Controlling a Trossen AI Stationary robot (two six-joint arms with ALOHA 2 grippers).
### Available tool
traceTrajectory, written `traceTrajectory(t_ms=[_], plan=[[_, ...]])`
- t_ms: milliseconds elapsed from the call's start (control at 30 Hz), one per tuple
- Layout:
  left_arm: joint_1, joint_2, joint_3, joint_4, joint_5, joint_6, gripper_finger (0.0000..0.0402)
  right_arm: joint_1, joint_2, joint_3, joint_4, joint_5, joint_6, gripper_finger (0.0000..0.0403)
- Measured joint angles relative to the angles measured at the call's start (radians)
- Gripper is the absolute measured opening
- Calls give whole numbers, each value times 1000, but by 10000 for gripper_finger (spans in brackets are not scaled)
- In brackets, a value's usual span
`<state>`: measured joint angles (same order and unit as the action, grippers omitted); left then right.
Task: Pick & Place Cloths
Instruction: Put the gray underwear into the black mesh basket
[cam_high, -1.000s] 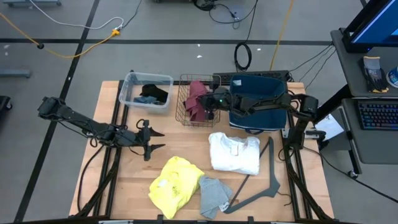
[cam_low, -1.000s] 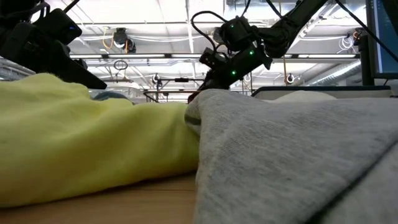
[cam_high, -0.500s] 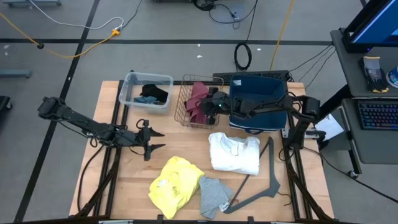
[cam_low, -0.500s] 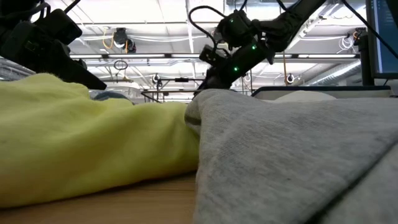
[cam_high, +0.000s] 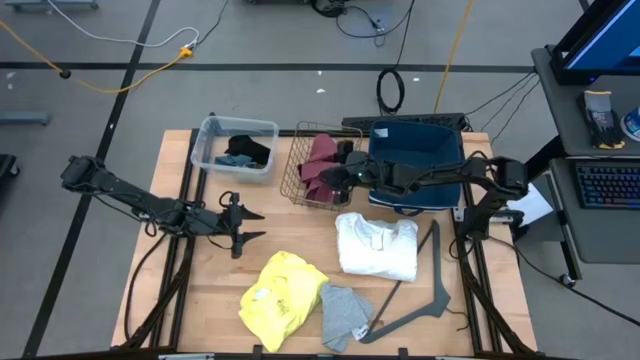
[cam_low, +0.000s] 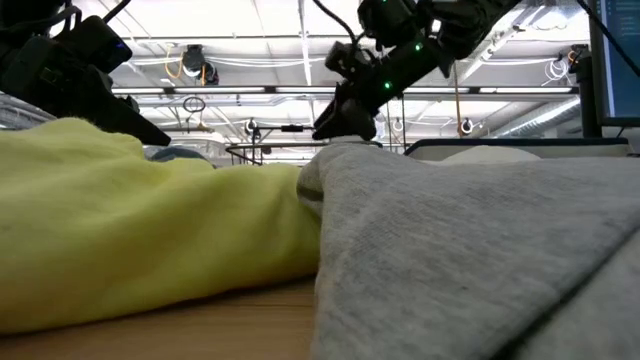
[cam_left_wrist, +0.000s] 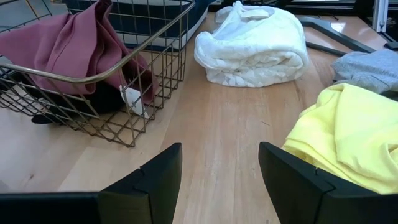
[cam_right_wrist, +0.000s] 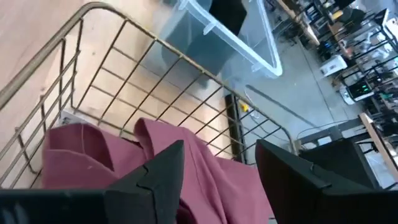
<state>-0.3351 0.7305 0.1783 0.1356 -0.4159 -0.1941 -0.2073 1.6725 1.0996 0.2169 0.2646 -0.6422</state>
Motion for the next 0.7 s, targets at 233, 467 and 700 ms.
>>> traceTrajectory(t_ms=[233,467,700], plan=[[0,0,0,-4,0,-1,214,5,-30,0,-38,-1,0,192],[0,0,0,-5,0,-2,214,49,-47,-1,-71,-3,-15,191],[0,0,0,-5,0,-3,214,133,-52,-1,-145,-4,-17,186]])
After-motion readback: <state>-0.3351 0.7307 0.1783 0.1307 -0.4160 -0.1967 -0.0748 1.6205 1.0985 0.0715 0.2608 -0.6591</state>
